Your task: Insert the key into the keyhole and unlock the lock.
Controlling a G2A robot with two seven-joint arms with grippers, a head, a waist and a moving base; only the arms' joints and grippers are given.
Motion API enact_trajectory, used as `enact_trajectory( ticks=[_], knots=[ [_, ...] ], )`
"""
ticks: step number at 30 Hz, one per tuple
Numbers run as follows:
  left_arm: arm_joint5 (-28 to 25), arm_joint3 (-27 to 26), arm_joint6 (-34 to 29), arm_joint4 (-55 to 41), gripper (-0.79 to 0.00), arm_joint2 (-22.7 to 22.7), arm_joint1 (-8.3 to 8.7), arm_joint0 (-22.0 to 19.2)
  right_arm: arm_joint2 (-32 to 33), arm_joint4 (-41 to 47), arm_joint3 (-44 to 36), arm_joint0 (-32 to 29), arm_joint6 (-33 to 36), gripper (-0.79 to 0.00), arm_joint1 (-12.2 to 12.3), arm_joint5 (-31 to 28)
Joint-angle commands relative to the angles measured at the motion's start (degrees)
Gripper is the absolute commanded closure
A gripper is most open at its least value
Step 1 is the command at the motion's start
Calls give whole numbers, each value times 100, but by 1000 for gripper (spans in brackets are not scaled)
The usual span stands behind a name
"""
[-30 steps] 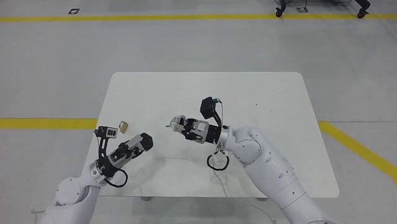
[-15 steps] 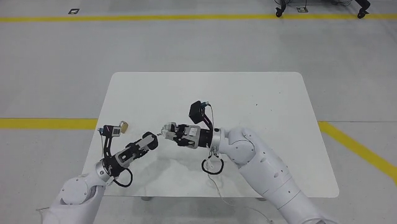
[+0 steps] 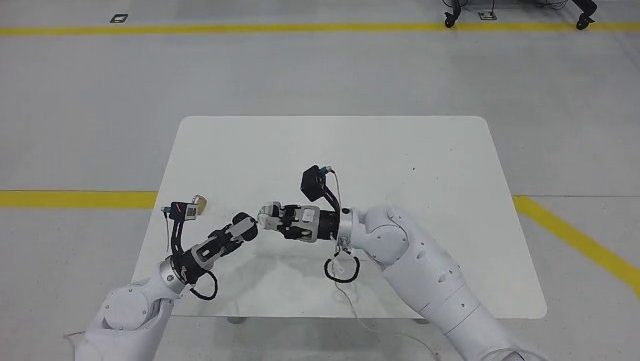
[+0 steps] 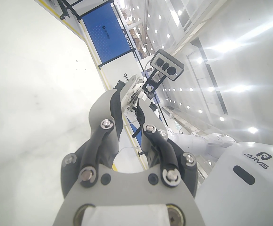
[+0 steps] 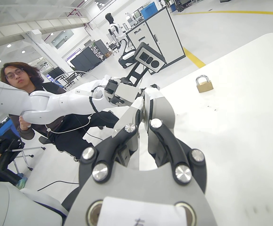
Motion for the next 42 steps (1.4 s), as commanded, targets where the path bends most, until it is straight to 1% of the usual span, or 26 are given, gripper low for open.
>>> enact_trajectory(
  ticks=[1,4,6,7,14,15,17,19,20,24,28,29,31,32,33,36,39,41,42],
  knots=[
    [-6,11,41,35,-80,22,1,-8,-8,13,35,10,47,0,-2,22],
    [-25,19,165,190,-74,31,3,-13,-34,27,80,30,154,0,-7,78],
    [-43,14,256,300,-9,34,4,-11,-43,53,97,42,198,0,-11,93],
    [-60,-3,332,385,0,44,3,-2,-45,70,105,51,216,0,-13,93],
    [-81,-86,591,680,0,101,4,46,-12,112,110,49,214,0,-11,63],
    [-103,-96,624,723,0,101,6,55,3,114,99,40,197,-43,-8,41],
    [-124,-112,666,756,0,106,9,75,27,109,87,26,182,-169,-1,31],
    [-151,-127,703,794,0,100,14,93,49,101,72,9,171,-234,5,29],
    [-160,-134,713,800,0,100,15,100,58,100,67,4,165,-240,7,28],
    [-210,-179,747,817,0,88,28,145,105,77,36,-30,159,-197,23,28],
    [-255,-215,801,879,0,63,40,176,148,66,13,-64,168,-132,40,30],
    [-266,-219,824,915,0,52,43,178,156,63,10,-68,174,-108,43,31],
    [-314,-239,932,1101,0,13,51,198,179,118,0,-97,217,-31,55,19],
    [-321,-244,969,1150,0,3,53,207,183,151,-1,-104,247,-6,59,5],
    [-333,-256,1038,1233,0,-16,56,224,198,215,8,-112,325,0,69,2],
    [-337,-280,1131,1345,0,-50,66,250,233,350,2,-123,504,-3,94,6],
    [-360,-315,1133,1365,0,-49,75,266,247,496,-15,-139,664,-99,114,-12],
    [-380,-331,1128,1370,0,-36,79,275,238,577,-16,-138,782,-135,122,9],
    [-382,-334,1135,1372,0,-28,80,277,229,619,-19,-134,835,-139,124,14]
  ],
)
